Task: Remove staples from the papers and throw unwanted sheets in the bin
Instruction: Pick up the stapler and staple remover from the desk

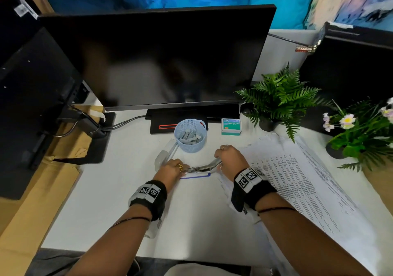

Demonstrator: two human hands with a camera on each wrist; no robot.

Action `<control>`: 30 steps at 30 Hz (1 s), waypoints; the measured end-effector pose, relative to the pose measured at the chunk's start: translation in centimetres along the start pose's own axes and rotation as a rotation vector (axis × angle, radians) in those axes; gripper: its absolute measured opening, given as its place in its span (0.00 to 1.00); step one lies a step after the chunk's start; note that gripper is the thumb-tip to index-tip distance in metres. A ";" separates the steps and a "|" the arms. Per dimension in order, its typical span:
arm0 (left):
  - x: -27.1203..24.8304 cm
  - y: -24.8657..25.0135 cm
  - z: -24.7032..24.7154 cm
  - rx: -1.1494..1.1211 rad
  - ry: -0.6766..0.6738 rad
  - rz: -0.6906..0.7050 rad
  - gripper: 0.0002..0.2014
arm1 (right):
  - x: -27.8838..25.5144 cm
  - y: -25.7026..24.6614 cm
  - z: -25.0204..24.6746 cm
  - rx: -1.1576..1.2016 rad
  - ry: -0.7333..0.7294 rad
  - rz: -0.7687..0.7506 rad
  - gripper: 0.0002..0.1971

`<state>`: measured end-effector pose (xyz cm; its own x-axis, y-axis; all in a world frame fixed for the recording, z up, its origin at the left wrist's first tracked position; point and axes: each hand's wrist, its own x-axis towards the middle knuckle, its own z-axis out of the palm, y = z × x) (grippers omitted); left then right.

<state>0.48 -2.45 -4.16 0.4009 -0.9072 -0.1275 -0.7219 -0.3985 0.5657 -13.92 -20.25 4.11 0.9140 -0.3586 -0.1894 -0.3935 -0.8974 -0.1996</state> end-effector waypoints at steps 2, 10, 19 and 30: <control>0.1 0.4 -0.3 0.038 0.042 0.025 0.14 | 0.1 -0.6 -0.1 -0.001 -0.006 -0.016 0.16; 0.1 0.7 -0.8 0.027 0.017 0.006 0.16 | 0.5 -2.0 -0.8 0.027 -0.027 -0.037 0.15; 0.7 0.5 -0.3 -0.010 -0.073 -0.144 0.13 | 0.2 -2.4 -1.3 0.122 -0.017 -0.038 0.18; -0.6 0.7 -0.5 -0.406 0.176 -0.237 0.18 | 1.0 -3.7 0.7 0.305 -0.012 -0.072 0.19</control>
<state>0.00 -2.08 -3.31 0.6417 -0.7476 -0.1710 -0.3356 -0.4742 0.8139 -11.62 -17.14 3.98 0.9401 -0.2921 -0.1756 -0.3408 -0.8013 -0.4917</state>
